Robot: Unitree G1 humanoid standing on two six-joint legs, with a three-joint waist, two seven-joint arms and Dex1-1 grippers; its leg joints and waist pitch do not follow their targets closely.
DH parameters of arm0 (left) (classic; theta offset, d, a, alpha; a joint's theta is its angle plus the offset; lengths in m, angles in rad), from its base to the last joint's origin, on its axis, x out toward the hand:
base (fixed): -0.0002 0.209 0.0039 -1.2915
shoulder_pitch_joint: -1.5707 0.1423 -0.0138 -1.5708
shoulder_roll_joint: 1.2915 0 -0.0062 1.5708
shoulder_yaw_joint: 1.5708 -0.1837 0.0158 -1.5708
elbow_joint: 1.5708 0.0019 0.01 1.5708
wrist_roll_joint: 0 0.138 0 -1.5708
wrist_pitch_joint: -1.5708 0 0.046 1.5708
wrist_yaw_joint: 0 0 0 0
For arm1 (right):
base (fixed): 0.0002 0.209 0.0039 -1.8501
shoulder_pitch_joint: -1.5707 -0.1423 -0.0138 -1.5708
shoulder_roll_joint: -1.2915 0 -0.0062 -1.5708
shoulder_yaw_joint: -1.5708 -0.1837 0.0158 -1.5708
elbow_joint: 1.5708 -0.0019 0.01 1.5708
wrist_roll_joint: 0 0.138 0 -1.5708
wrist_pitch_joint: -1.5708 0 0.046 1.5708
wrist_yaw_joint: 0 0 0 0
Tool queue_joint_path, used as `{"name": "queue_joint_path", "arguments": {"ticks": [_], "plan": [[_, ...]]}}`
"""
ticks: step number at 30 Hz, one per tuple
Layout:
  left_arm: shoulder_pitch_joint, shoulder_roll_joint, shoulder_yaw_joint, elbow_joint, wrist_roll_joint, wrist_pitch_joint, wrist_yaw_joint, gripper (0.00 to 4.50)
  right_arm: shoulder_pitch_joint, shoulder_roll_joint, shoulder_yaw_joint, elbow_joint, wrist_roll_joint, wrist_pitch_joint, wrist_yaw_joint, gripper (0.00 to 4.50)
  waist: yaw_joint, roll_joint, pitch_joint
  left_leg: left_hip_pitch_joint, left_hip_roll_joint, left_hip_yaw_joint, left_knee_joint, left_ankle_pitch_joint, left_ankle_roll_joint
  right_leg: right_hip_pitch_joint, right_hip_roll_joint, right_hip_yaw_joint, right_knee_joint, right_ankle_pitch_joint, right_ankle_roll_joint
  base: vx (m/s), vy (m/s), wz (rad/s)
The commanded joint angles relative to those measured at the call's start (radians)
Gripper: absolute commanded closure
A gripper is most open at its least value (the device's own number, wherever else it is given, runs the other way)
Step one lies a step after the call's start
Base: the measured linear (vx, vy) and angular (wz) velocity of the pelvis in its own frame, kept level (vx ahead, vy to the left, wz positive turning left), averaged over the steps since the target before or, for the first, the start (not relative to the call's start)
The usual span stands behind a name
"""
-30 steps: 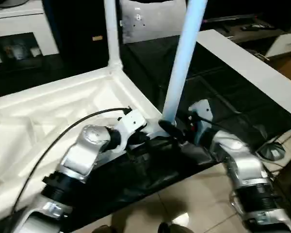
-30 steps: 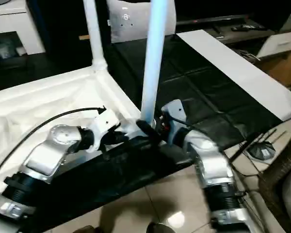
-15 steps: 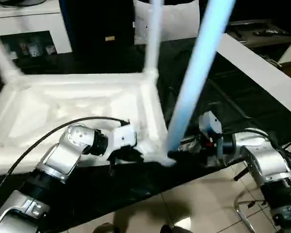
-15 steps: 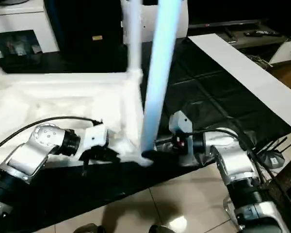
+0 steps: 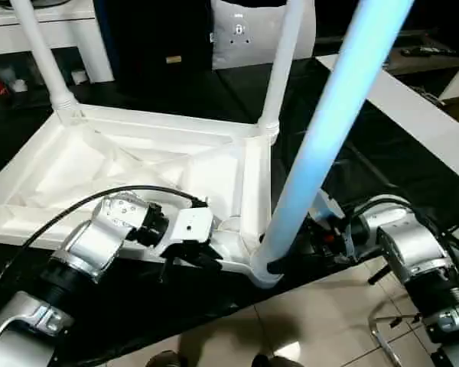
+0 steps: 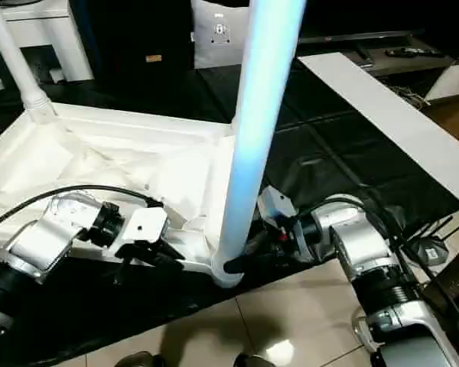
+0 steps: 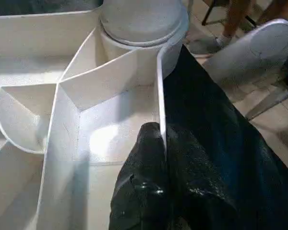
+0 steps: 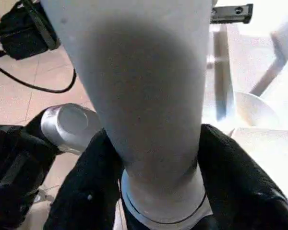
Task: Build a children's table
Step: Rotate leg to tighten
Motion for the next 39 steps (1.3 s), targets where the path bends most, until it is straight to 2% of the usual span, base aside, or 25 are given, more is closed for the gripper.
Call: {"name": "queue_joint_path", "arguments": {"ticks": [1, 3, 8, 11, 12, 14, 16, 17, 18, 19, 20, 21, 23, 24, 27, 31, 32, 33, 34, 36, 39], "plan": [[-0.022, -0.002, -0.019, -0.005, -0.003, -0.031, -0.026, 4.5, -0.01, -0.01, 0.031, -0.012, 0.037, 0.013, 0.025, 2.49, -0.004, -0.005, -0.065, 0.02, 0.086, -0.035, -0.079, -0.187, 0.06, 0.048, -0.085, 0.07, -0.068, -0.374, -0.212, 0.0, 0.0, 0.0], [-0.022, -0.003, -0.017, 0.0, -0.002, -0.035, -0.031, 4.5, -0.008, -0.02, 0.051, -0.018, 0.051, 0.021, 0.025, 2.5, -0.002, -0.004, -0.064, 0.02, 0.086, -0.036, -0.08, -0.193, 0.056, 0.048, -0.086, 0.071, -0.068, -0.379, -0.209, 0.0, 0.0, 0.0], [-0.021, -0.002, -0.014, 0.006, -0.003, -0.036, -0.032, 4.5, 0.0, -0.02, 0.055, -0.034, 0.07, 0.049, 0.025, 2.54, 0.002, -0.002, -0.064, 0.02, 0.087, -0.036, -0.081, -0.193, 0.051, 0.048, -0.085, 0.071, -0.067, -0.37, -0.209, 0.0, 0.0, 0.0], [-0.018, -0.012, 0.004, 0.008, -0.013, -0.011, -0.005, 4.5, 0.013, 0.004, 0.019, -0.054, 0.076, 0.098, 0.015, 2.54, 0.004, 0.0, -0.065, 0.02, 0.087, -0.036, -0.081, -0.188, 0.052, 0.048, -0.085, 0.071, -0.066, -0.357, -0.214, 0.0, 0.0, 0.0], [-0.015, -0.023, 0.02, 0.001, -0.019, 0.028, 0.025, 4.5, 0.016, 0.015, 0.005, -0.061, 0.076, 0.134, -0.027, 2.54, 0.005, 0.003, -0.063, 0.019, 0.087, -0.035, -0.081, -0.19, 0.05, 0.048, -0.085, 0.072, -0.065, -0.353, -0.219, 0.0, 0.0, 0.0], [-0.01, -0.039, 0.043, -0.01, -0.024, 0.08, 0.072, 4.5, 0.021, 0.028, -0.008, -0.07, 0.074, 0.176, -0.096, 2.54, 0.003, 0.0, -0.062, 0.019, 0.086, -0.037, -0.084, -0.199, 0.04, 0.049, -0.084, 0.071, -0.068, -0.374, -0.211, 0.0, 0.0, 0.0], [-0.006, -0.047, 0.052, -0.015, -0.027, 0.098, 0.092, 4.5, 0.023, 0.033, -0.011, -0.074, 0.073, 0.2, -0.131, 2.54, -0.002, 0.001, -0.056, 0.021, 0.082, -0.041, -0.084, -0.251, 0.024, 0.046, -0.089, 0.069, -0.081, -0.477, -0.185, 0.0, 0.0, 0.0], [0.011, -0.074, 0.084, -0.045, -0.025, 0.186, 0.18, 4.5, 0.04, 0.082, -0.038, -0.088, 0.051, 0.233, -0.296, 2.54, -0.005, 0.002, -0.054, 0.022, 0.083, -0.042, -0.086, -0.258, 0.018, 0.044, -0.088, 0.071, -0.084, -0.496, -0.177, 0.0, 0.0, 0.0], [0.019, -0.087, 0.097, -0.06, -0.022, 0.229, 0.22, 4.5, 0.048, 0.11, -0.055, -0.097, 0.047, 0.251, -0.371, 2.54, -0.015, 0.002, -0.049, 0.023, 0.084, -0.046, -0.089, -0.273, -0.004, 0.041, -0.087, 0.071, -0.084, -0.518, -0.171, 0.0, 0.0, 0.0], [0.023, -0.094, 0.103, -0.068, -0.02, 0.252, 0.24, 4.5, 0.052, 0.126, -0.065, -0.101, 0.046, 0.259, -0.409, 2.54, -0.026, -0.002, -0.051, 0.021, 0.079, -0.052, -0.088, -0.294, -0.014, 0.045, -0.091, 0.065, -0.091, -0.578, -0.146, 0.0, 0.0, 0.0], [0.026, -0.099, 0.107, -0.073, -0.019, 0.266, 0.255, 4.5, 0.054, 0.138, -0.072, -0.105, 0.047, 0.27, -0.434, 2.54, -0.03, -0.002, -0.053, 0.016, 0.077, -0.056, -0.087, -0.293, -0.016, 0.049, -0.094, 0.062, -0.092, -0.594, -0.135, 0.0, 0.0, 0.0], [0.029, -0.107, 0.111, -0.079, -0.016, 0.283, 0.274, 4.5, 0.055, 0.154, -0.078, -0.105, 0.036, 0.27, -0.473, 2.54, -0.041, -0.004, -0.056, 0.009, 0.077, -0.059, -0.089, -0.284, -0.011, 0.054, -0.092, 0.061, -0.093, -0.59, -0.121, 0.0, 0.0, 0.0], [0.034, -0.129, 0.118, -0.093, -0.008, 0.322, 0.318, 4.5, 0.059, 0.197, -0.094, -0.107, 0.011, 0.279, -0.556, 2.54, -0.054, -0.001, -0.055, 0.013, 0.079, -0.055, -0.089, -0.275, -0.004, 0.046, -0.088, 0.065, -0.092, -0.54, -0.134, 0.0, 0.0, 0.0], [0.038, -0.18, 0.134, -0.107, 0.013, 0.393, 0.413, 4.5, 0.06, 0.275, -0.116, -0.107, -0.037, 0.304, -0.714, 2.54, -0.064, 0.0, -0.058, 0.011, 0.078, -0.052, -0.087, -0.266, -0.002, 0.045, -0.086, 0.067, -0.089, -0.5, -0.152, 0.0, 0.0, 0.0], [0.038, -0.219, 0.143, -0.117, 0.027, 0.449, 0.478, 4.5, 0.059, 0.325, -0.126, -0.112, -0.055, 0.339, -0.815, 2.55, -0.074, 0.001, -0.056, 0.015, 0.073, -0.05, -0.085, -0.261, 0.005, 0.042, -0.084, 0.066, -0.094, -0.503, -0.156, 0.0, 0.0, 0.0], [0.02, -0.315, 0.166, -0.111, 0.054, 0.511, 0.623, 4.5, 0.036, 0.426, -0.155, -0.091, -0.082, 0.359, -1.017, 2.55, -0.077, 0.005, -0.057, 0.016, 0.076, -0.048, -0.088, -0.247, 0.011, 0.04, -0.08, 0.067, -0.092, -0.448, -0.171, 0.0, 0.0, 0.0], [0.014, -0.331, 0.168, -0.107, 0.058, 0.516, 0.647, 4.5, 0.031, 0.442, -0.161, -0.083, -0.084, 0.357, -1.051, 2.55, -0.075, 0.005, -0.06, 0.015, 0.074, -0.048, -0.087, -0.245, 0.015, 0.044, -0.081, 0.066, -0.09, -0.435, -0.172, 0.0, 0.0, 0.0], [0.004, -0.356, 0.17, -0.1, 0.064, 0.523, 0.682, 4.5, 0.023, 0.465, -0.175, -0.07, -0.083, 0.347, -1.099, 2.55, -0.077, 0.005, -0.058, 0.014, 0.076, -0.047, -0.088, -0.241, 0.015, 0.043, -0.082, 0.068, -0.089, -0.424, -0.175, 0.0, 0.0, 0.0], [-0.005, -0.37, 0.165, -0.102, 0.07, 0.529, 0.703, 4.5, 0.019, 0.49, -0.207, -0.061, -0.073, 0.329, -1.14, 2.55, -0.076, 0.007, -0.058, 0.019, 0.075, -0.046, -0.087, -0.254, 0.014, 0.038, -0.08, 0.068, -0.093, -0.426, -0.176, 0.0, 0.0, 0.0], [-0.007, -0.373, 0.163, -0.105, 0.074, 0.533, 0.708, 4.5, 0.02, 0.498, -0.218, -0.062, -0.075, 0.326, -1.15, 1.87, -0.074, 0.006, -0.059, 0.014, 0.075, -0.047, -0.089, -0.241, 0.017, 0.044, -0.082, 0.068, -0.089, -0.406, -0.174, 0.0, 0.0, 0.0], [-0.012, -0.38, 0.167, -0.109, 0.078, 0.546, 0.719, 4.5, 0.029, 0.499, -0.218, -0.078, -0.101, 0.32, -1.163, 1.81, -0.072, 0.009, -0.063, 0.013, 0.076, -0.046, -0.088, -0.219, 0.024, 0.047, -0.08, 0.069, -0.083, -0.346, -0.187, 0.0, 0.0, 0.0]]}}
